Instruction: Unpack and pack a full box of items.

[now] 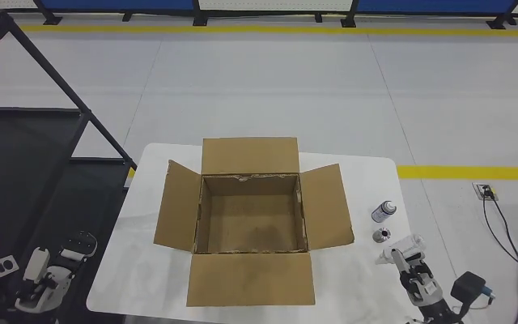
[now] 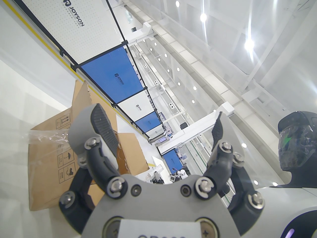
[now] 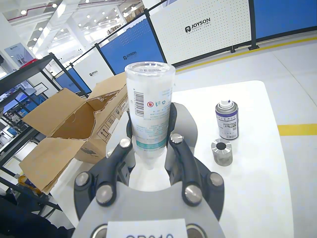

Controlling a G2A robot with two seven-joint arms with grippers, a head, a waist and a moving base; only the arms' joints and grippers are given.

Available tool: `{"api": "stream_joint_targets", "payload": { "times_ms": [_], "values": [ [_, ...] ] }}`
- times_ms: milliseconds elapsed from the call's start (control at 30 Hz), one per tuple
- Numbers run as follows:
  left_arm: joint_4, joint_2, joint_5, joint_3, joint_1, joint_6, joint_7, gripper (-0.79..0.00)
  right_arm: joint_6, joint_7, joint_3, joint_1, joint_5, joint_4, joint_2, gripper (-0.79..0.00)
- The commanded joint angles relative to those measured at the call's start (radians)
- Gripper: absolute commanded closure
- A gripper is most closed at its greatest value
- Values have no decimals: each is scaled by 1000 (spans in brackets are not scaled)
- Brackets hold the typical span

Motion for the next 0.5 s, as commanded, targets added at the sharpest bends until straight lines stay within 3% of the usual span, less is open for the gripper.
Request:
{"api": "stream_joint_targets", "payload": {
  "times_ms": [0, 467],
  "values": [
    [0, 0, 0, 0, 0, 0, 0, -785, 0, 1, 0, 0, 0, 0, 0, 0],
    [0, 0, 0, 0, 0, 0, 0, -785, 0, 1, 0, 0, 0, 0, 0, 0]
  ]
}}
